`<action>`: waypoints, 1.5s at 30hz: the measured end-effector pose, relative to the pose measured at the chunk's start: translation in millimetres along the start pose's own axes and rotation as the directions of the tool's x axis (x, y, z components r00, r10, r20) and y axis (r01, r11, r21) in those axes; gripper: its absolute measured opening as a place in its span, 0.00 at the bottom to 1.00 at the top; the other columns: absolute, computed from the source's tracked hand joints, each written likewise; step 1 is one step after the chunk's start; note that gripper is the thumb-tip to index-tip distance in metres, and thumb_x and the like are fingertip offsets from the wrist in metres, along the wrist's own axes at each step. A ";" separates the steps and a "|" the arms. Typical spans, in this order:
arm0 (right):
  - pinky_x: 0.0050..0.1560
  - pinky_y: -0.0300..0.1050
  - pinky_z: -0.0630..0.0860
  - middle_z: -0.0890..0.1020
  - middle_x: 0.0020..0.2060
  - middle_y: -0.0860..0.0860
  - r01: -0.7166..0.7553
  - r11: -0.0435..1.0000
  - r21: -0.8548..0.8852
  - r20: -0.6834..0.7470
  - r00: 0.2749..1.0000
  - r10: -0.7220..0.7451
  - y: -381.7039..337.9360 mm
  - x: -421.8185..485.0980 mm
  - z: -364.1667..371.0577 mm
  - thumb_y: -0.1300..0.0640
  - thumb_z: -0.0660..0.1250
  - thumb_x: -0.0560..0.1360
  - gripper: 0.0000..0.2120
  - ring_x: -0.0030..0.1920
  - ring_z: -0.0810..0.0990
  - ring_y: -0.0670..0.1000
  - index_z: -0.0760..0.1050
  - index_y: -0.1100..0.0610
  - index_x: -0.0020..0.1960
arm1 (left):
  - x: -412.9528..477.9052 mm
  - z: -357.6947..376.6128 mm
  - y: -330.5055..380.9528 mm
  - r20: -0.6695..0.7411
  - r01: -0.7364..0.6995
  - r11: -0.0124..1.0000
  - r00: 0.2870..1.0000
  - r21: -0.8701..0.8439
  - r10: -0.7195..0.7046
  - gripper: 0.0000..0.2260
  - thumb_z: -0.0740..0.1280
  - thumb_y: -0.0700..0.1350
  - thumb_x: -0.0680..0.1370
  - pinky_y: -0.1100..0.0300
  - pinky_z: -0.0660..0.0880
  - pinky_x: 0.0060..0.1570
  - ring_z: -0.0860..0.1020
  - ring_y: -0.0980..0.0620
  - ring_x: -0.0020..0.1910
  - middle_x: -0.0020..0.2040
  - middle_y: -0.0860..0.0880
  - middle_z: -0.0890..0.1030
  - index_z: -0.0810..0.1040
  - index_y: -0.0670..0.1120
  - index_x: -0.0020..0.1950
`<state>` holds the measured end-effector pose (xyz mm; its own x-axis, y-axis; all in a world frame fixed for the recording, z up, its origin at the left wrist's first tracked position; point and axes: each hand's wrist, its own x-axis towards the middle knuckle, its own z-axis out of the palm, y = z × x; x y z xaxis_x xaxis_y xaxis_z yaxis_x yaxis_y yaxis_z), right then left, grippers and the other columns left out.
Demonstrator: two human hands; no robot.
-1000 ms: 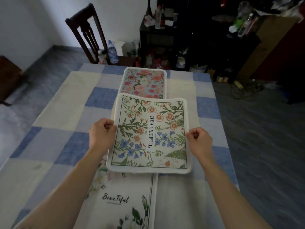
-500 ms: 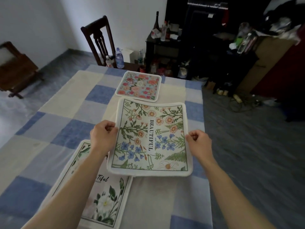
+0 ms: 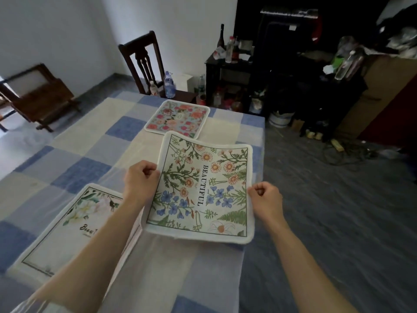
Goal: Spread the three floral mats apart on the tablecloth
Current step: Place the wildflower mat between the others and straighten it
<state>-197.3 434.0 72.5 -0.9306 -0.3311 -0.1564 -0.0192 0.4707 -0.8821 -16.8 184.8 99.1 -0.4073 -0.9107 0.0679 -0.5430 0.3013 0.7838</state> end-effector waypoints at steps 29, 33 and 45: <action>0.27 0.29 0.70 0.81 0.34 0.45 0.344 0.935 -0.091 0.358 0.887 -0.292 -40.8 148.7 -56.8 0.54 0.70 0.76 0.06 0.33 0.79 0.38 0.76 0.50 0.40 | -64.4 58.8 59.3 -0.296 0.281 0.934 0.893 -0.220 -0.338 0.05 0.69 0.47 0.75 0.52 0.82 0.43 0.83 0.53 0.41 0.42 0.53 0.84 0.82 0.52 0.50; 0.32 0.35 0.72 0.81 0.34 0.45 0.359 0.932 -0.060 0.405 0.862 -0.306 -41.1 193.6 -58.9 0.54 0.70 0.75 0.07 0.35 0.79 0.42 0.76 0.50 0.39 | -50.9 76.9 76.6 -0.346 0.300 0.933 0.869 -0.198 -0.353 0.04 0.70 0.48 0.75 0.55 0.80 0.41 0.83 0.54 0.42 0.42 0.54 0.84 0.82 0.54 0.49; 0.26 0.26 0.70 0.81 0.34 0.44 0.531 0.847 -0.021 0.628 0.666 -0.402 -54.0 319.6 -70.5 0.54 0.70 0.75 0.07 0.34 0.79 0.33 0.76 0.50 0.39 | -74.0 168.9 140.2 -0.511 0.422 0.872 0.708 -0.248 -0.487 0.02 0.71 0.44 0.74 0.47 0.81 0.47 0.82 0.51 0.42 0.41 0.51 0.84 0.82 0.51 0.45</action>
<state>-519.4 360.5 101.6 -0.3823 -0.9236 -0.0288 -0.5177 0.2399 -0.8212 -186.8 342.2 99.7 0.3518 -0.9359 -0.0182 -0.4635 -0.1911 0.8652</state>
